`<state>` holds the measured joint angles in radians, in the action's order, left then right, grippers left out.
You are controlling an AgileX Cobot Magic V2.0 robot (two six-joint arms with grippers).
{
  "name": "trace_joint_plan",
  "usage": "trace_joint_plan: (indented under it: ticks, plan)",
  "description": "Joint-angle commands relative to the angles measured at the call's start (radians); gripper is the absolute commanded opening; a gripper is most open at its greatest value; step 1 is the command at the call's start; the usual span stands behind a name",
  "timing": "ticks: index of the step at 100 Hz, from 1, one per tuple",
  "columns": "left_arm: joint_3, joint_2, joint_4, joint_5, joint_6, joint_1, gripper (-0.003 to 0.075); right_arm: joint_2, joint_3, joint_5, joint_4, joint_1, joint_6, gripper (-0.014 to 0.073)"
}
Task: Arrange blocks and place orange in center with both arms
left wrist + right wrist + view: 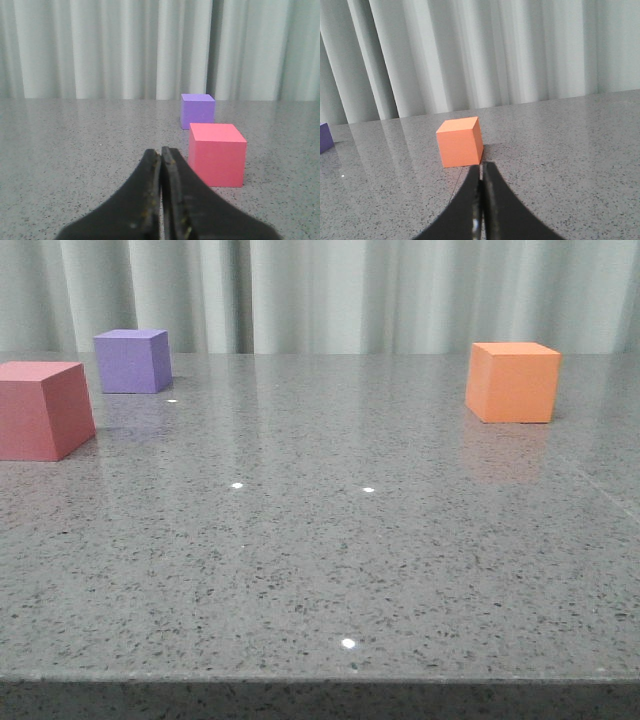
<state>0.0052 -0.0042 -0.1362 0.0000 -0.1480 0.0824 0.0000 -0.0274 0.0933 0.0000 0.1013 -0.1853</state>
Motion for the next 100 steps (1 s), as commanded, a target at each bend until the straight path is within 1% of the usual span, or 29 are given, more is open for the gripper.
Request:
trace_joint_plan:
  ticks: [1,31,44,59,71,100]
  plan:
    - [0.045,-0.034,0.008,-0.080,-0.009,-0.003,-0.0020,0.010,0.011,0.086,0.000,-0.005,0.009,-0.0068]
    - [0.045,-0.034,0.008,-0.080,-0.009,-0.003,-0.0020,0.010,0.018,0.086,0.000,-0.005,0.009,-0.0068]
    - [0.045,-0.034,0.008,-0.080,-0.009,-0.003,-0.0020,0.014,0.076,0.036,0.000,-0.005,0.009,-0.0068]
    - [0.045,-0.034,0.008,-0.080,-0.009,-0.003,-0.0020,0.067,0.215,-0.129,0.000,-0.005,0.009,-0.0068]
    - [0.045,-0.034,0.008,-0.080,-0.009,-0.003,-0.0020,0.160,0.350,-0.262,0.000,-0.005,0.009,-0.0068]
    - [0.045,-0.034,0.008,-0.080,-0.009,-0.003,-0.0020,0.489,0.702,-0.620,0.000,-0.005,0.009,-0.0068]
